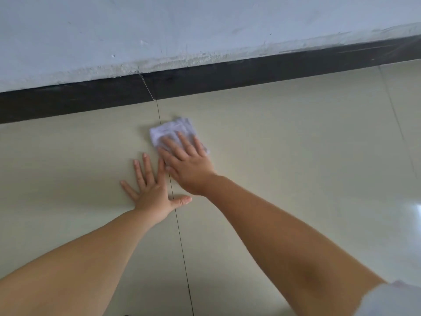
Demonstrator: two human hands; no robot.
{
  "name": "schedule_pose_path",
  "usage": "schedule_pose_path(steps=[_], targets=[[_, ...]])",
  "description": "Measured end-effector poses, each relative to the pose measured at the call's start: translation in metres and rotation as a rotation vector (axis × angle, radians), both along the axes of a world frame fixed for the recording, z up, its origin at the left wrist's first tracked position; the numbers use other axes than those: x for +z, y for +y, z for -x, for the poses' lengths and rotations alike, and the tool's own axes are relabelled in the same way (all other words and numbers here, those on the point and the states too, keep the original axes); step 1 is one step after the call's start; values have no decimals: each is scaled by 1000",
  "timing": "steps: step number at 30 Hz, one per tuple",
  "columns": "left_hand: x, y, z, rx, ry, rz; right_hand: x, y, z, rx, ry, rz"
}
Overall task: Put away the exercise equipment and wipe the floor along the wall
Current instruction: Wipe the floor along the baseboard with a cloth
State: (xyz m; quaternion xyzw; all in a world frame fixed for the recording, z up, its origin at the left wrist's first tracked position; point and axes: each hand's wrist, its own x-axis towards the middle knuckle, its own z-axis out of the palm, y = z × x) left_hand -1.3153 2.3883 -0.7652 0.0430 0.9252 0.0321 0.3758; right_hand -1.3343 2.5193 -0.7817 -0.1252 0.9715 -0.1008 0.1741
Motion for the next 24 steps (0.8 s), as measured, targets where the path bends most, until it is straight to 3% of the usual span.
schedule_pose_path(steps=[2,4,8,10,13,15,18,20,22,24], targets=[[0,0,0,-9,7,7,5,2,0,51,-11,56],[1,-1,0,-14,19,-8,3,37,-5,-63,29,56],[3,-2,1,-37,6,-20,0,146,-52,-616,93,-50],[4,-3,2,-41,-1,-23,4,186,-88,-878,-9,-76],[4,-5,2,-45,-1,-25,9,172,-128,-1153,-116,-84],[4,-5,2,-46,8,-32,4,116,-146,-1017,-48,-63],[2,-2,4,6,34,-47,0,4,-186,-463,49,-12],[1,-1,4,28,50,-50,4,-47,-218,-140,-18,25],[-3,-2,3,20,77,-43,5,-45,-226,97,-81,83],[-4,-2,1,21,115,-27,-5,-4,-215,206,3,75]])
